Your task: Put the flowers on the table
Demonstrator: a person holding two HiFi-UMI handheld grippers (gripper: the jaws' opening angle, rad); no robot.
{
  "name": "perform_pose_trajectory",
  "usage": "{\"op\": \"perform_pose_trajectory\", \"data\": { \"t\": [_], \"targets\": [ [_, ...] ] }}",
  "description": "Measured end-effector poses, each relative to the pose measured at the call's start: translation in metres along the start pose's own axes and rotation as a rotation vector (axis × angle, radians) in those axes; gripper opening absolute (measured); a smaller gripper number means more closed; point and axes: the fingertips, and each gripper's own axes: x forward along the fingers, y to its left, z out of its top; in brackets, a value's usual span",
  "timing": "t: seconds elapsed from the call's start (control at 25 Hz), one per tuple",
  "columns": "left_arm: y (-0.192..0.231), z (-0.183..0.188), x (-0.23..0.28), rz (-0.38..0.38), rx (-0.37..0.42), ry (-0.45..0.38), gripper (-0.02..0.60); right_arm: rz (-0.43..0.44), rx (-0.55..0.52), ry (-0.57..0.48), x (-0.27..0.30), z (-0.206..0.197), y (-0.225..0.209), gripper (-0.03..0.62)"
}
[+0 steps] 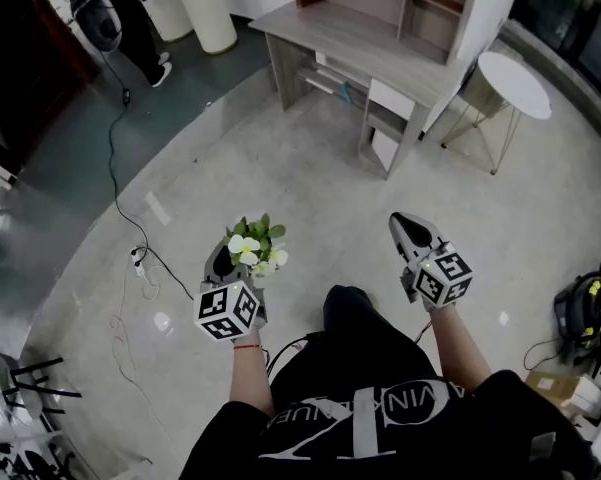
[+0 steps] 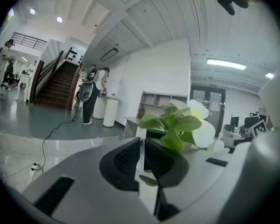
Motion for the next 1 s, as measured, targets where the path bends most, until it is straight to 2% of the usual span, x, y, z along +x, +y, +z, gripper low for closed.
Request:
{"op": "perform_pose_trajectory", "data": {
  "t": [0.16,0.44,0.68,1.0],
  "targets": [
    [0.012,-0.001,0.002,0.013,0.003,0.011,0.031,0.007,0.014,-0.002,0.017,0.000,0.003,0.011],
    [0.055,0.003,0.030,0.049,0.005,0.013,0.031,0.054,0.002,0.020,0.083,-0.004,0.006,0.011],
    [0.096,0.018,0.075,0.050,0.013,0.041,0.031,0.045,0.099,-0.014,0.157,0.006,-0.001,0.011],
    [0.147,0.050,0.138,0.036,0.004,0.043,0.031,0.031,0.117,0.000,0.237,0.017,-0.004,0.011]
  ]
}}
